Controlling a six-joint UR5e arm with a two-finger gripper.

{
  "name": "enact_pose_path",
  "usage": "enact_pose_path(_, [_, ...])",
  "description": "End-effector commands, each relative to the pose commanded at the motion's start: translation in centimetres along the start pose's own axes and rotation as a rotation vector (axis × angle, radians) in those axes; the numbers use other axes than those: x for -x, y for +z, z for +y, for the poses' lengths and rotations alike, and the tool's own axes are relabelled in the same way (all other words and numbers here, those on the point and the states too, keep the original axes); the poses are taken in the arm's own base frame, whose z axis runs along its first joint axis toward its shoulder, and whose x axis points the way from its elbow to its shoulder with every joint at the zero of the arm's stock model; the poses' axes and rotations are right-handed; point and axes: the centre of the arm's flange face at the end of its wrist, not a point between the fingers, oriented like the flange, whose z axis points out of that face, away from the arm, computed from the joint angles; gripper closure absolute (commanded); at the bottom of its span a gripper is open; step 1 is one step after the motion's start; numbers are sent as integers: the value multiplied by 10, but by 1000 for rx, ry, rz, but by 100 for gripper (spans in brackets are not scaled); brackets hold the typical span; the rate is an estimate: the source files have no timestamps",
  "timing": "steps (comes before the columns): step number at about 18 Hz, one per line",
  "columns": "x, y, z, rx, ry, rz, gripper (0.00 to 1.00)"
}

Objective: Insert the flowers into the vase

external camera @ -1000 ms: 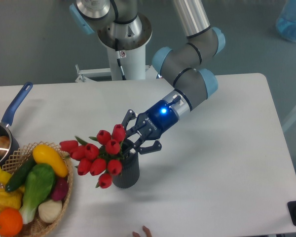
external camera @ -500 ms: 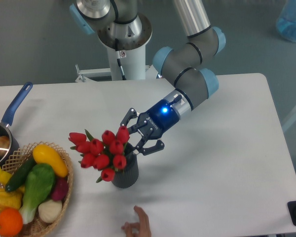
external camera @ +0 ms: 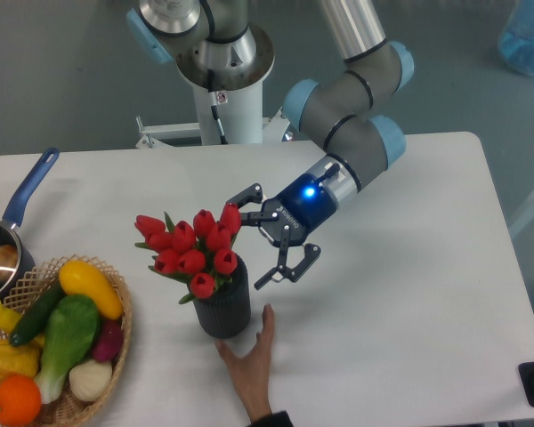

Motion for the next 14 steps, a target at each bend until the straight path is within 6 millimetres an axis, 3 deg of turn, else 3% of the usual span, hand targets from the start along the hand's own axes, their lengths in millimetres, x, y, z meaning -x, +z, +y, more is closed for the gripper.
enact_pose_path(3, [-2, -9, -29, 19, 44, -19, 0])
enact_pose_path(7, [3, -25, -42, 108, 90, -66, 0])
enact_pose_path(10, [5, -48, -49, 180, 115, -123, 0])
enact_pose_path(12, [15, -82, -67, 205, 144, -194, 0])
enact_pose_path(14, [29, -125, -102, 301, 165, -306, 0])
